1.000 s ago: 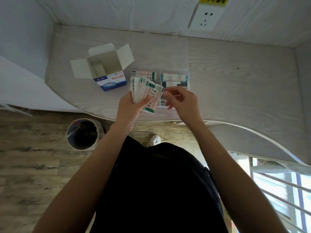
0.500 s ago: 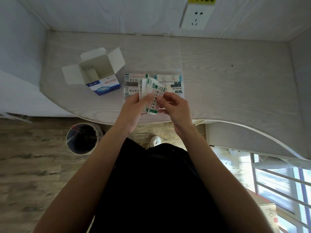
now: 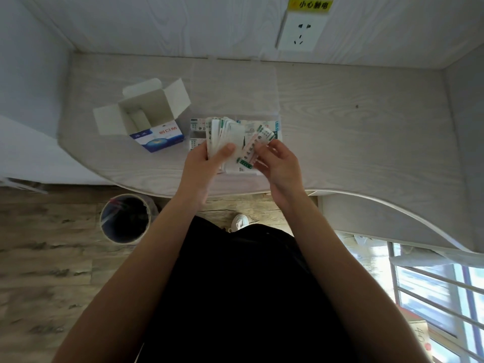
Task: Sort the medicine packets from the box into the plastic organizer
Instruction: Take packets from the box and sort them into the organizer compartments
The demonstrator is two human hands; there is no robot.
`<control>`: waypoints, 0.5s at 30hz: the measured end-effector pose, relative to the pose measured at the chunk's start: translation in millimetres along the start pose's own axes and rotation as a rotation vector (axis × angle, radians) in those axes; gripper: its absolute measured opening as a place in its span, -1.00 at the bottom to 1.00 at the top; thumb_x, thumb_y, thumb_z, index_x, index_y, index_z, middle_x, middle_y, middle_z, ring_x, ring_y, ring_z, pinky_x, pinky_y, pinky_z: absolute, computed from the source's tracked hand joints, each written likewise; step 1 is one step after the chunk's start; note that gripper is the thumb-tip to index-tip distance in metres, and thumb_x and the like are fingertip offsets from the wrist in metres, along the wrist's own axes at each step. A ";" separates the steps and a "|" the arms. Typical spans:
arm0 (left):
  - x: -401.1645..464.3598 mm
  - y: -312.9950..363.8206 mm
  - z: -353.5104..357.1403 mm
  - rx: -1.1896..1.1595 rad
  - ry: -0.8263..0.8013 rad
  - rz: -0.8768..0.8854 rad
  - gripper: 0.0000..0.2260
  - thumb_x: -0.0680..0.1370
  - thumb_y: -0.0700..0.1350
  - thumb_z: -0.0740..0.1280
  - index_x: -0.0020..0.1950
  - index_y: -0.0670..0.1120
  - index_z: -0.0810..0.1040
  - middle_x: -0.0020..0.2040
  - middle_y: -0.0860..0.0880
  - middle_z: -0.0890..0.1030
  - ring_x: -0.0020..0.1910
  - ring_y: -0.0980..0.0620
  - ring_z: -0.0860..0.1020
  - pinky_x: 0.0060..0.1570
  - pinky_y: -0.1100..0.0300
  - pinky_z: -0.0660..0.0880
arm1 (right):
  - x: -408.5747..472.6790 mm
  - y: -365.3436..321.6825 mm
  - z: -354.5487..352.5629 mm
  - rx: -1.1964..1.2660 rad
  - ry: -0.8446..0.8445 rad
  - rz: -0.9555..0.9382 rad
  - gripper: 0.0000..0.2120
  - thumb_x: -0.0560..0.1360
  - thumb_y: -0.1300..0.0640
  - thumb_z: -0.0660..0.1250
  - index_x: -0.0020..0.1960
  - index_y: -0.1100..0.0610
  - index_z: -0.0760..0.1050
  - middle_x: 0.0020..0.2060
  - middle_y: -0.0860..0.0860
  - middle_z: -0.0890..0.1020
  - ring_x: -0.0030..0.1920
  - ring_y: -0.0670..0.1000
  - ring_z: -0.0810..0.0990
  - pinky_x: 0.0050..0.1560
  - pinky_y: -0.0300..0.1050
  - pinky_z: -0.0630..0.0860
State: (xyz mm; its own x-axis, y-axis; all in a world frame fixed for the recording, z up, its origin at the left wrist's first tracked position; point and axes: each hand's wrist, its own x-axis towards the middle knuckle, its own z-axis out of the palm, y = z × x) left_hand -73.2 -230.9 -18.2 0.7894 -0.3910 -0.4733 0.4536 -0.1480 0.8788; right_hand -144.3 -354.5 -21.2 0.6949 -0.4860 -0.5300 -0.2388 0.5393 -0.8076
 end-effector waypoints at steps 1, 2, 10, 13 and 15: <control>1.1 -0.3 -2.2 -0.001 0.018 0.003 -0.89 0.49 -0.11 0.37 0.00 0.02 0.56 -0.06 0.02 0.66 -0.03 0.05 0.63 -0.07 0.16 0.56 | 4.5 -3.3 -5.7 -0.047 0.022 -0.039 -0.93 0.52 0.31 0.27 -0.06 0.19 0.51 -0.14 0.05 0.62 -0.13 -0.01 0.61 -0.09 -0.20 0.59; 2.0 -1.5 -4.3 0.003 0.029 0.012 -0.87 0.49 -0.11 0.37 0.02 0.00 0.56 -0.03 0.00 0.66 -0.02 0.03 0.63 -0.06 0.16 0.57 | 9.2 -6.3 -13.1 -0.189 0.062 -0.138 -0.91 0.54 0.31 0.25 -0.09 0.17 0.50 -0.16 0.02 0.61 -0.15 -0.05 0.60 -0.13 -0.28 0.56; 3.3 -16.2 -28.8 0.102 0.118 0.031 -0.68 0.50 -0.17 0.37 0.21 -0.03 0.42 0.12 -0.02 0.57 0.08 0.01 0.57 -0.04 0.09 0.58 | 38.2 -2.2 -30.5 -1.676 -0.191 -0.752 -0.70 0.55 0.28 0.23 0.24 0.05 0.45 0.09 0.03 0.62 0.03 0.07 0.58 -0.13 -0.10 0.45; 1.6 -20.4 -33.8 0.092 0.110 0.017 -0.65 0.49 -0.17 0.38 0.25 -0.04 0.41 0.17 -0.06 0.56 0.11 -0.04 0.57 0.00 -0.03 0.58 | 43.4 0.2 -27.7 -1.834 -0.260 -0.742 -0.69 0.54 0.31 0.22 0.21 0.03 0.44 -0.02 0.02 0.62 -0.06 0.09 0.58 -0.24 -0.13 0.34; -0.2 -21.4 -34.7 0.083 0.081 0.020 -0.66 0.49 -0.17 0.38 0.24 -0.03 0.42 0.17 -0.09 0.56 0.11 -0.08 0.58 0.00 -0.09 0.58 | 43.9 -0.5 -26.4 -1.880 -0.283 -0.730 -0.67 0.53 0.32 0.20 0.22 0.04 0.46 -0.06 0.04 0.62 -0.09 0.11 0.58 -0.24 -0.12 0.31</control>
State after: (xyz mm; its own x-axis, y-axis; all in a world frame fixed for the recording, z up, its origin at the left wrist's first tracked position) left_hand -68.8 -196.1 -39.0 0.8304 -0.3206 -0.4556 0.4041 -0.2164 0.8888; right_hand -131.6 -394.3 -50.8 0.9877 -0.0389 -0.1518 -0.0579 -0.9907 -0.1232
